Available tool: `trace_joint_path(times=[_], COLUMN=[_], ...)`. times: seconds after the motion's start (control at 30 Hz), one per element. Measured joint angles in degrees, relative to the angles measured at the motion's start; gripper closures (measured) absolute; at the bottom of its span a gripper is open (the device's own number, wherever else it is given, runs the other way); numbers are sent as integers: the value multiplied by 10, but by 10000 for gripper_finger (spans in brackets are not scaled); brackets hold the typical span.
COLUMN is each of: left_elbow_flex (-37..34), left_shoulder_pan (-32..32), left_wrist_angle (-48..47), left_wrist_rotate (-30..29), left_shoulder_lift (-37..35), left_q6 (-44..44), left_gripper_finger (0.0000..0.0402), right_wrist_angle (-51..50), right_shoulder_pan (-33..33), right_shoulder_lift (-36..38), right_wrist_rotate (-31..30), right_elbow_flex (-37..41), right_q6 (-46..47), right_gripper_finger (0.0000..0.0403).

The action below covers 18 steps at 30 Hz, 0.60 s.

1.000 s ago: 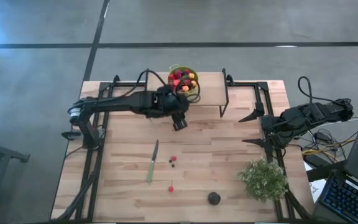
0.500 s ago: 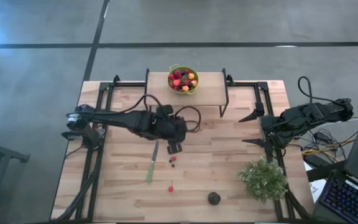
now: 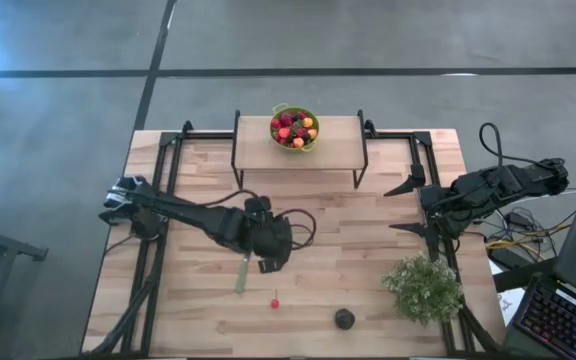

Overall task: Pick & Place Fruit
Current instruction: Put the red cherry into the green colander on the shelf

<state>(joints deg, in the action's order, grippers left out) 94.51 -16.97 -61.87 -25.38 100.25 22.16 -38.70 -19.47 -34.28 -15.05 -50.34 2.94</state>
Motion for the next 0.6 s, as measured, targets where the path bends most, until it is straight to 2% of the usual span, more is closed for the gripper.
trace_joint_path(times=[0.27,0.43,0.6], left_elbow_flex=[-77,-125,-154], left_shoulder_pan=[-21,-50,-87], left_wrist_angle=[89,111,117], left_wrist_rotate=[14,79,102], left_shoulder_lift=[0,0,0], left_q6=[-19,-47,-78], left_gripper_finger=[194,193,193], right_wrist_angle=[0,0,0], right_shoulder_pan=[0,0,0], right_shoulder_lift=[0,0,0], right_wrist_rotate=[0,0,0], right_elbow_flex=[0,0,0], right_q6=[0,0,0], right_gripper_finger=[40,40,39])
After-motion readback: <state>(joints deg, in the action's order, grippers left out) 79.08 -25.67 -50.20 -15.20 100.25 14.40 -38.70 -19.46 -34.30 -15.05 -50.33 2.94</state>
